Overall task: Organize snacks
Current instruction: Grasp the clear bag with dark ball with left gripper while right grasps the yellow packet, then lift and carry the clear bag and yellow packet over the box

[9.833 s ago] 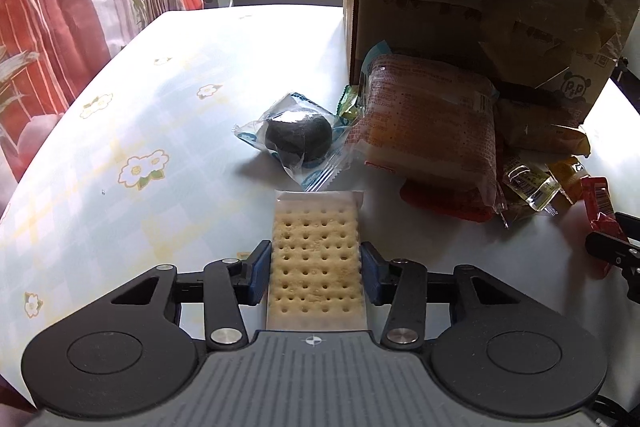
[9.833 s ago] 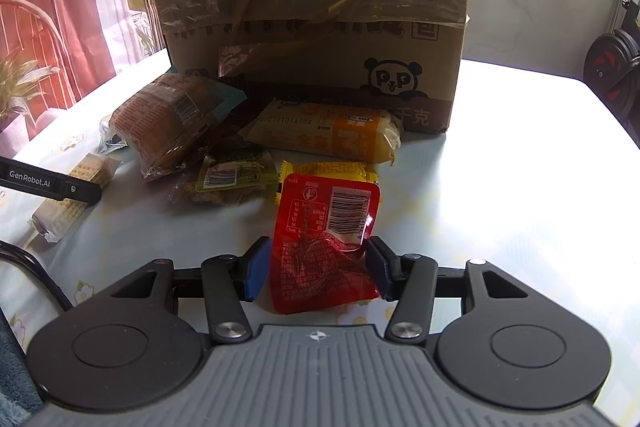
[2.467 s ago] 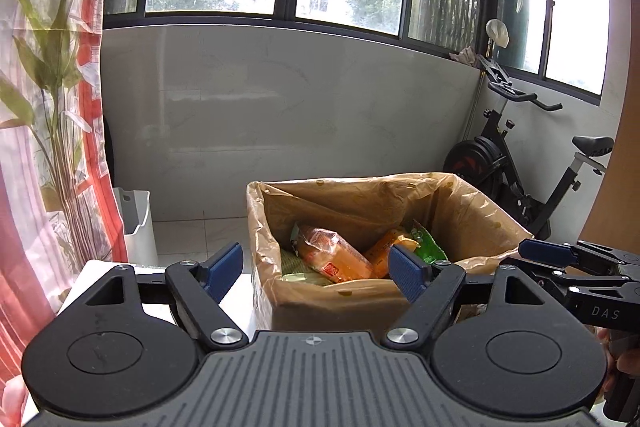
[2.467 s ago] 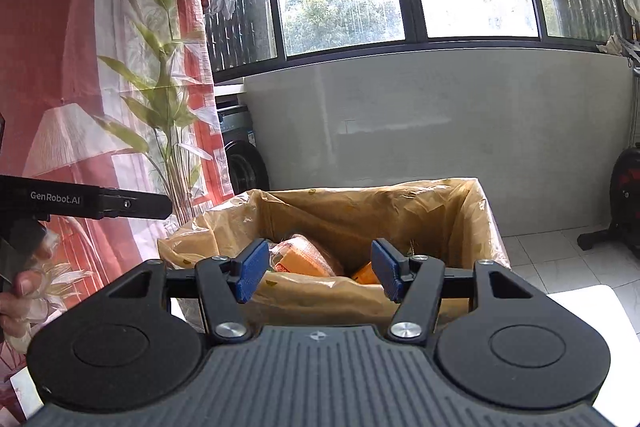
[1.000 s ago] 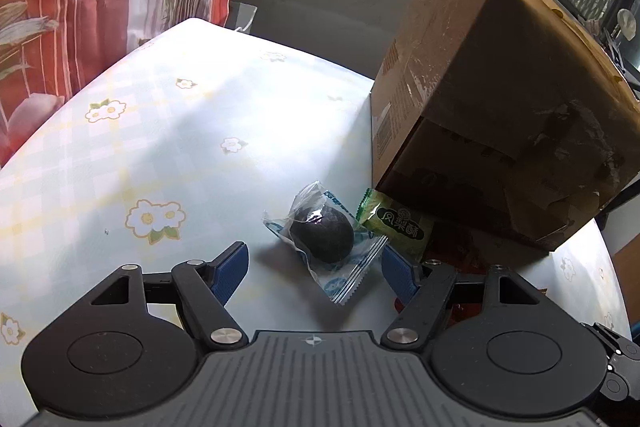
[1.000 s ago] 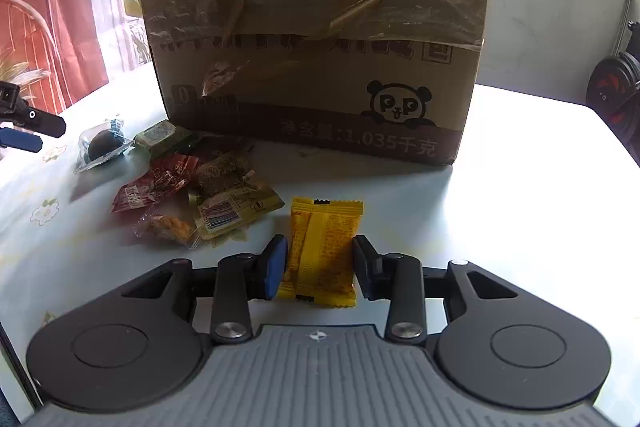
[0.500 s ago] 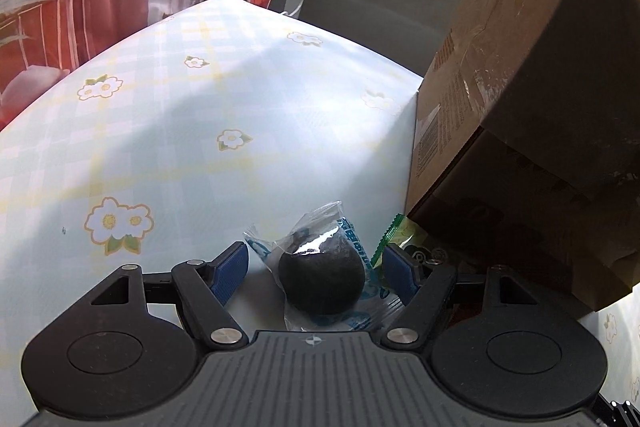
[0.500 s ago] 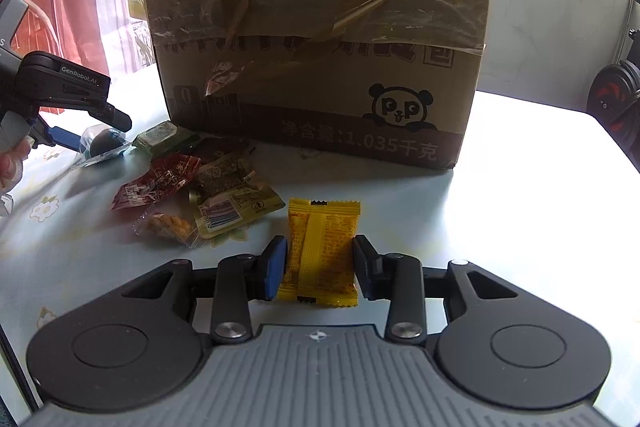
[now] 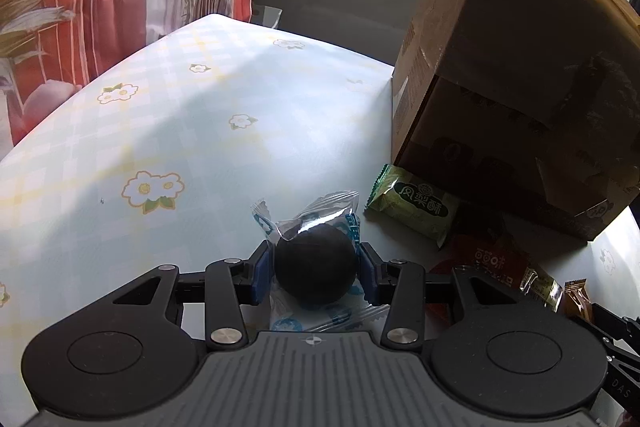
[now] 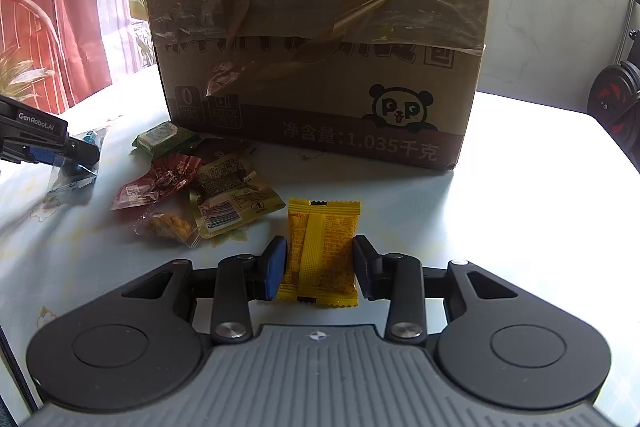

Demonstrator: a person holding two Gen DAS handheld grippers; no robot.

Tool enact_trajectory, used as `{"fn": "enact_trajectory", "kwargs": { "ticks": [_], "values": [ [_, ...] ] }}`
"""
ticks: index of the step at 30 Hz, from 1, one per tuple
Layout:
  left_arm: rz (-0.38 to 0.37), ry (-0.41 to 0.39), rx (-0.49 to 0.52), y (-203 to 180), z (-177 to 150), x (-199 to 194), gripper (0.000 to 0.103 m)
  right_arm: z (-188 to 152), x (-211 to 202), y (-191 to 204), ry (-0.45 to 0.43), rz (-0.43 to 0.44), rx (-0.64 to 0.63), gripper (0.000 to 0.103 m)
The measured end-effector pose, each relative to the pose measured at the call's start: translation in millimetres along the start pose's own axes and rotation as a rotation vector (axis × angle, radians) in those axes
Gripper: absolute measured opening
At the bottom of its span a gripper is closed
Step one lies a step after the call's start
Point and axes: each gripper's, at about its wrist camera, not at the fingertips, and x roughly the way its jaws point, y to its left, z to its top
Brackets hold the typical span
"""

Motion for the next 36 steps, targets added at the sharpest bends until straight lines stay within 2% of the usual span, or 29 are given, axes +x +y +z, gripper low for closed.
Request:
{"fn": "enact_trajectory", "kwargs": {
  "ticks": [7, 11, 15, 19, 24, 27, 29, 32, 36],
  "values": [
    [-0.042, -0.024, 0.037, -9, -1, -14, 0.047, 0, -2, -6, -0.001, 0.023, 0.033, 0.036],
    [-0.071, -0.080, 0.067, -17, 5, -28, 0.047, 0, -8, -13, -0.017, 0.039, 0.079, 0.035],
    [-0.102, -0.143, 0.109, -28, 20, -46, 0.047, 14, -27, -16, -0.077, 0.050, 0.092, 0.035],
    [-0.151, -0.221, 0.176, -50, 43, -69, 0.047, 47, -52, -17, -0.189, 0.065, 0.061, 0.035],
    [-0.229, -0.322, 0.271, -90, 80, -100, 0.047, 107, -88, -21, -0.370, 0.073, 0.002, 0.035],
    [-0.282, -0.367, 0.316, -116, 104, -111, 0.047, 141, -97, -22, -0.438, 0.066, -0.048, 0.035],
    [-0.305, -0.389, 0.321, -133, 121, -112, 0.047, 160, -95, -25, -0.455, 0.061, -0.060, 0.035],
    [-0.357, -0.374, 0.305, -155, 145, -100, 0.047, 189, -77, -35, -0.441, 0.061, -0.039, 0.035],
    [-0.336, -0.326, 0.306, -184, 167, -65, 0.047, 215, -41, -48, -0.376, 0.037, -0.010, 0.035]
  ]
}}
